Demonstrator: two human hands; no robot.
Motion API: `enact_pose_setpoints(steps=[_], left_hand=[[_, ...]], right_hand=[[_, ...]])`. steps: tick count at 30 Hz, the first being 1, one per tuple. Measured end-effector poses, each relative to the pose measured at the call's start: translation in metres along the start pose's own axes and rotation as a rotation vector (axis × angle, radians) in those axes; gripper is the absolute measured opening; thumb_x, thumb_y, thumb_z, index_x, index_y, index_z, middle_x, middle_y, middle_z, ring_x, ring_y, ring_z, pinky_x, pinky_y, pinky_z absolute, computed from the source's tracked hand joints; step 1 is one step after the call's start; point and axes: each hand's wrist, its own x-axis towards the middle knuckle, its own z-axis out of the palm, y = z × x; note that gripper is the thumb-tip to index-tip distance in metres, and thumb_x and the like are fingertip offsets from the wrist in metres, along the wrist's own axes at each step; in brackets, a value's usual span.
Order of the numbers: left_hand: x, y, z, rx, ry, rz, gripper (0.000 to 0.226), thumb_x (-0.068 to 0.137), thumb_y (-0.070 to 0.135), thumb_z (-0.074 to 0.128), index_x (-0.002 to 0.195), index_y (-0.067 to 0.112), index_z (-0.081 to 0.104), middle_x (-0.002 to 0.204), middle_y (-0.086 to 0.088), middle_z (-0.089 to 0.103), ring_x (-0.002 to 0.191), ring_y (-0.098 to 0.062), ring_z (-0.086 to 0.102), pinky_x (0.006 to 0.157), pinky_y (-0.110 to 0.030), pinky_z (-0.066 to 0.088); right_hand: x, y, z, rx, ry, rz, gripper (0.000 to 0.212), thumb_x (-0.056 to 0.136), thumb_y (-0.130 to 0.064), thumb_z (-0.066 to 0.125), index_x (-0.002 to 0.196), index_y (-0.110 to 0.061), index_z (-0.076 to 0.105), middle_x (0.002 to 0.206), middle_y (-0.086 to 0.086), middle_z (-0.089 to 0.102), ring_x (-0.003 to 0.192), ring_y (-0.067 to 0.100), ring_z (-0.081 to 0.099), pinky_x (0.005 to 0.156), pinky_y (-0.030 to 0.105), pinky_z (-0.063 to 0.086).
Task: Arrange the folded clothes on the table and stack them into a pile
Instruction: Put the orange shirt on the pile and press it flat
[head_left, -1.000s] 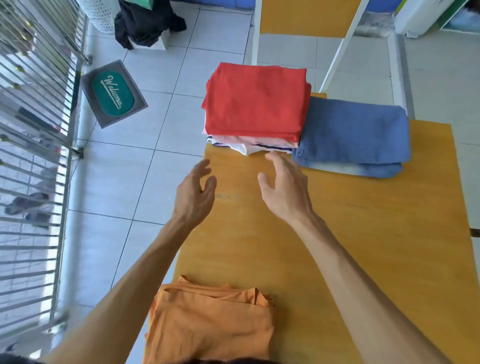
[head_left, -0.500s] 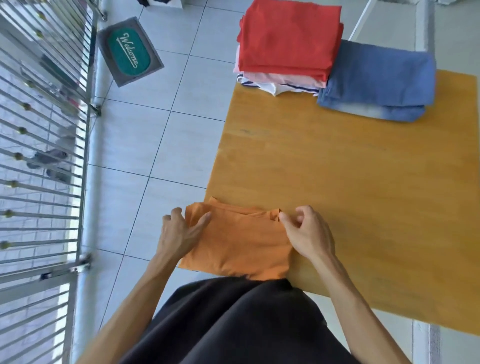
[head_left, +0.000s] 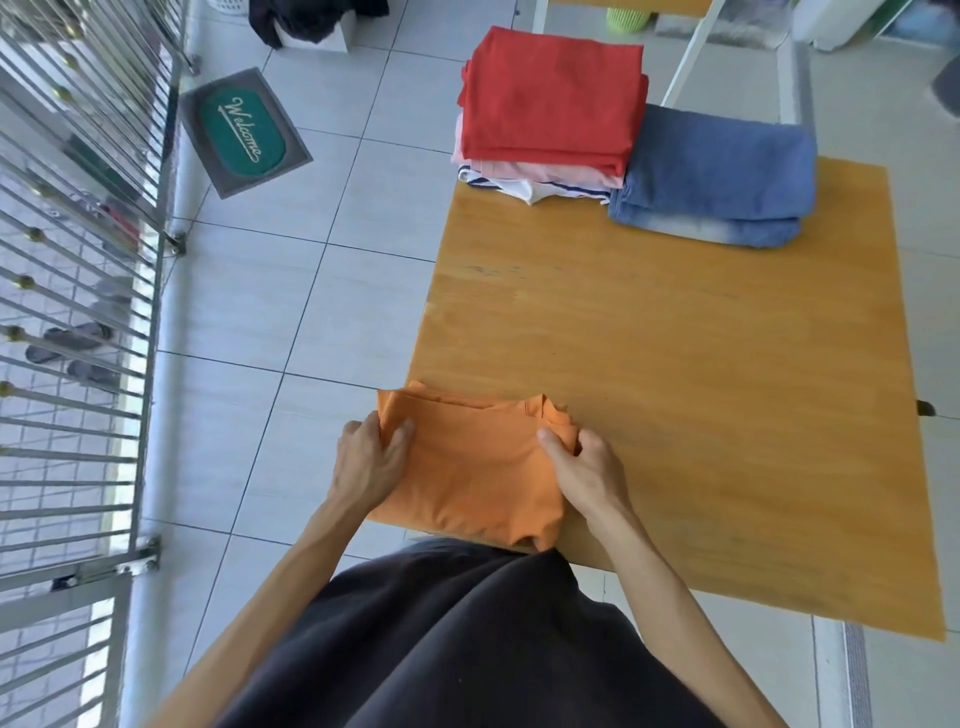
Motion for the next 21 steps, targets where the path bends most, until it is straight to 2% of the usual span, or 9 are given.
enact_pose_setpoints(steps=[5,7,11,14,16,19,21], left_hand=[[0.001,0.014,0.000,-0.097,-0.005,-0.038,0.037,0.099,0.043,0.046,0.098,0.006,0.052,0.085,-0.008,0.060,0.086,-0.032,0.055,0.070,-0.038,0.040],[0.006,0.019,0.000,-0.122,-0.009,-0.086,0.038,0.097,0.045,0.047,0.095,0.007,0.049,0.081,-0.005,0.057,0.084,-0.030,0.054,0.065,-0.037,0.038],[0.024,0.027,-0.004,-0.279,-0.060,-0.215,0.037,0.089,0.046,0.058,0.099,0.010,0.055,0.093,-0.005,0.062,0.086,-0.023,0.058,0.060,-0.034,0.040],[0.041,0.038,-0.011,-0.462,-0.135,-0.295,0.035,0.086,0.039,0.067,0.105,0.010,0.061,0.101,-0.008,0.067,0.088,-0.022,0.063,0.068,-0.034,0.049],[0.051,0.049,-0.019,-0.601,-0.265,-0.383,0.033,0.085,0.032,0.071,0.106,0.007,0.064,0.104,-0.011,0.070,0.093,-0.025,0.067,0.079,-0.037,0.055],[0.068,0.064,-0.030,-0.705,-0.488,-0.455,0.042,0.082,0.032,0.075,0.114,0.007,0.068,0.109,-0.014,0.074,0.103,-0.030,0.070,0.093,-0.044,0.055],[0.082,0.076,-0.034,-0.753,-0.534,-0.427,0.042,0.083,0.032,0.074,0.117,0.008,0.068,0.112,-0.013,0.074,0.106,-0.030,0.069,0.094,-0.045,0.054]], right_hand=[[0.005,-0.014,0.001,0.177,0.026,-0.055,0.029,0.099,-0.051,0.053,0.104,-0.024,0.064,0.095,-0.005,0.066,0.093,0.023,0.064,0.082,0.039,0.052],[0.009,-0.019,0.001,0.215,0.046,-0.074,0.026,0.100,-0.049,0.053,0.107,-0.027,0.064,0.096,-0.009,0.065,0.096,0.021,0.063,0.084,0.037,0.052],[0.018,-0.028,-0.008,0.287,0.041,-0.089,0.020,0.101,-0.048,0.053,0.107,-0.031,0.063,0.098,-0.013,0.064,0.092,0.012,0.061,0.086,0.037,0.052],[0.028,-0.040,-0.020,0.317,0.044,-0.114,0.021,0.101,-0.050,0.054,0.105,-0.031,0.063,0.099,-0.011,0.065,0.092,0.008,0.062,0.082,0.035,0.051],[0.037,-0.051,-0.030,0.348,0.053,-0.122,0.025,0.100,-0.050,0.055,0.103,-0.028,0.065,0.101,-0.006,0.068,0.092,0.010,0.063,0.082,0.036,0.052],[0.053,-0.068,-0.046,0.390,0.074,-0.131,0.029,0.099,-0.050,0.057,0.101,-0.023,0.067,0.100,-0.001,0.069,0.095,0.017,0.065,0.084,0.039,0.052],[0.065,-0.081,-0.059,0.402,0.071,-0.139,0.029,0.099,-0.049,0.058,0.099,-0.022,0.067,0.100,0.001,0.070,0.096,0.020,0.066,0.081,0.038,0.051]])
